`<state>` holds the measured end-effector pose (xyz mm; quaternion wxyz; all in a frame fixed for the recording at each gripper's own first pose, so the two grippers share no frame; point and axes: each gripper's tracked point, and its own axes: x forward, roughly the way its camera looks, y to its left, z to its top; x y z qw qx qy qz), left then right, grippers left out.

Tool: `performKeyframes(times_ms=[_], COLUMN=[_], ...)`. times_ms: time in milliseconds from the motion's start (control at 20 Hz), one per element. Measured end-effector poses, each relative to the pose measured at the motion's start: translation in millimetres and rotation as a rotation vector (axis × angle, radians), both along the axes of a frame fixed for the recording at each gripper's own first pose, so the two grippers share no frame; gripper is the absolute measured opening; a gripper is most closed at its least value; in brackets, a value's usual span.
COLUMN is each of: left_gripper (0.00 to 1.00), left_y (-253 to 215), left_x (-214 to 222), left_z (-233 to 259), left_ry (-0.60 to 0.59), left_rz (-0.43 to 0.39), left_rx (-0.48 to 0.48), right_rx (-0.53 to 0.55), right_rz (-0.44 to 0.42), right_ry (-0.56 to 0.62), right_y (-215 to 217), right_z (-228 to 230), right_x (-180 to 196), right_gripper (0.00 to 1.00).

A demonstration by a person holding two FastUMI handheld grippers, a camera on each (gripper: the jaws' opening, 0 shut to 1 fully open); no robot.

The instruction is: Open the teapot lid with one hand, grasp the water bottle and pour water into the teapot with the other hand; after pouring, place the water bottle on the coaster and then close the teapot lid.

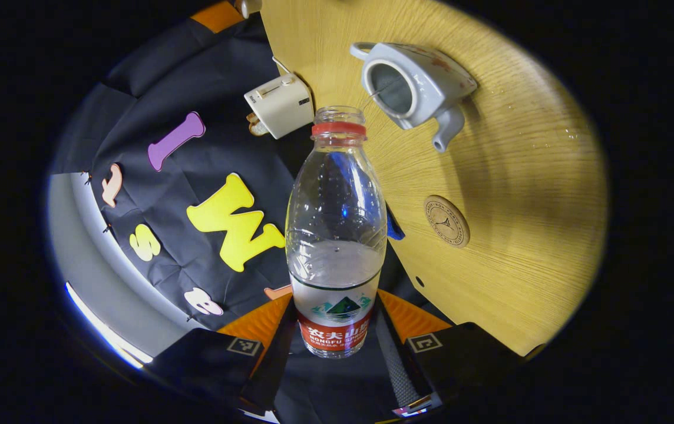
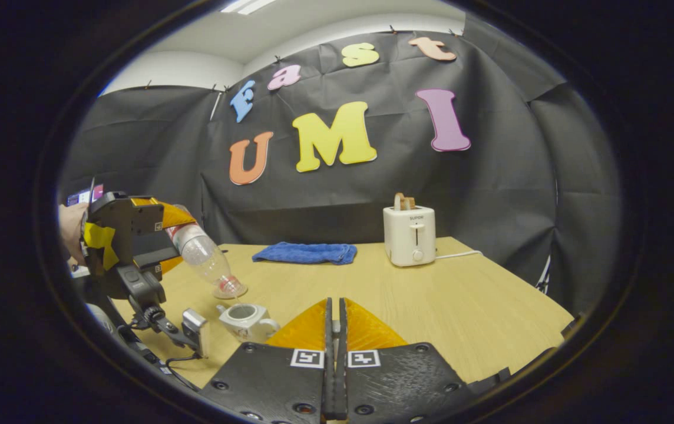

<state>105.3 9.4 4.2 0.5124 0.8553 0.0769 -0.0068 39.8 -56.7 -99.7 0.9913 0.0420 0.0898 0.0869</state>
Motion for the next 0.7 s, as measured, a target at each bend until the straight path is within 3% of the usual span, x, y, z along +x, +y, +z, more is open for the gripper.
performKeyframes(times_ms=[200,300,700], left_gripper=[0.79,0.75,0.75], left_y=[-2.0,-1.4,13.3], left_x=[-2.8,-2.6,-9.4], left_z=[0.7,-0.6,-24.4], left_ry=[0.000,0.000,0.032], left_rz=[-0.008,-0.008,0.035], left_rx=[0.002,-0.007,-0.249], right_rx=[0.003,0.003,0.014], right_rz=[-0.001,-0.004,-0.007], right_ry=[0.001,-0.001,-0.002], right_y=[-0.3,-1.3,-2.4], right_z=[-0.6,0.0,0.8], right_x=[0.4,0.6,-1.8], right_gripper=[0.00,0.00,0.00])
